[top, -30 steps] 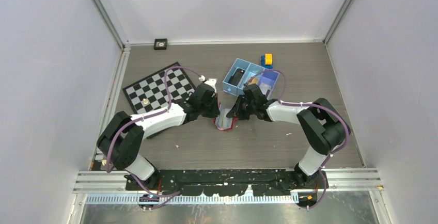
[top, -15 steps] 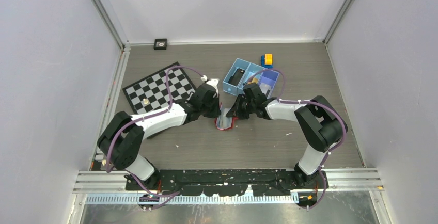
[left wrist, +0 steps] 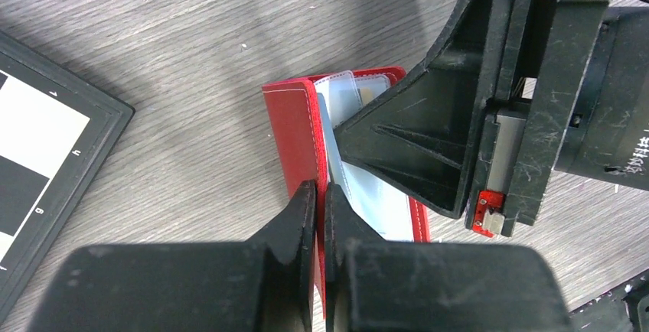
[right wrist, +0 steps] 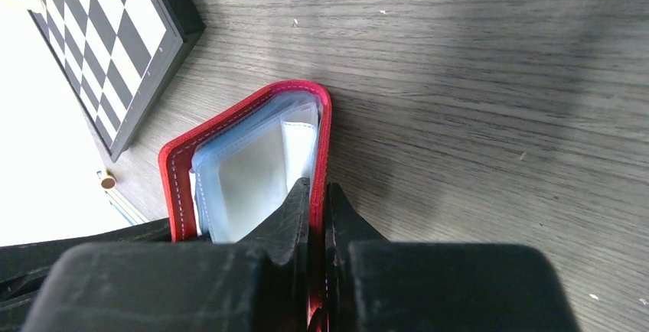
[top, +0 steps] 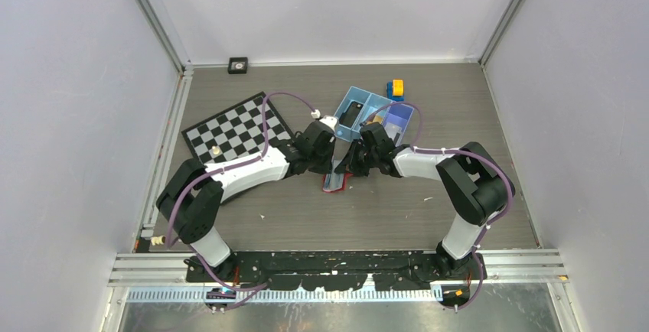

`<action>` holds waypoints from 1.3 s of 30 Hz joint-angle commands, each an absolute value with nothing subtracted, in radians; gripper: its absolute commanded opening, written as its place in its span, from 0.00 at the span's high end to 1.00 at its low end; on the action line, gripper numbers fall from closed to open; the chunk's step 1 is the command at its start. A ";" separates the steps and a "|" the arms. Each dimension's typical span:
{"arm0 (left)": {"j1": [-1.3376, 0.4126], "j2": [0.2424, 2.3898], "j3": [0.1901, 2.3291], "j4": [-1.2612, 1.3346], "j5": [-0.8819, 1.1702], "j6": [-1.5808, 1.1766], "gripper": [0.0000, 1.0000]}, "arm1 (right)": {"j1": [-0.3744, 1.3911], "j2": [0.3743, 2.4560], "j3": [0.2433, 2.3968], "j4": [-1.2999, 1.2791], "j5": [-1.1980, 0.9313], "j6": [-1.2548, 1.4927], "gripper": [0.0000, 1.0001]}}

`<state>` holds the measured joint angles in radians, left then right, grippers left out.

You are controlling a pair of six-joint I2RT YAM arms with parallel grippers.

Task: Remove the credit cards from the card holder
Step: Remove the credit card from the card holder.

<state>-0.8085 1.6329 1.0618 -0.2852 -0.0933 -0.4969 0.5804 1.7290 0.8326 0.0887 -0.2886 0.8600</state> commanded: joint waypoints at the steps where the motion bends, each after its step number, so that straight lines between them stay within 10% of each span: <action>1: -0.815 1.647 1.067 -0.359 -0.113 -0.474 1.00 | 0.575 1.730 0.837 0.123 -0.253 0.856 0.99; 7: -0.815 1.569 1.024 -0.323 -0.159 -0.476 1.00 | 0.562 1.711 0.818 0.137 -0.250 0.866 0.93; 13: -0.815 1.465 0.976 -0.307 -0.227 -0.471 1.00 | 0.550 1.686 0.768 0.247 -0.294 0.899 0.60; 20: -0.814 1.511 0.999 -0.321 -0.198 -0.477 1.00 | 0.548 1.657 0.715 0.377 -0.358 0.927 0.44; 39: -0.643 1.541 0.922 -0.212 0.090 -0.574 1.00 | 0.545 1.508 0.681 0.279 -0.230 0.880 0.36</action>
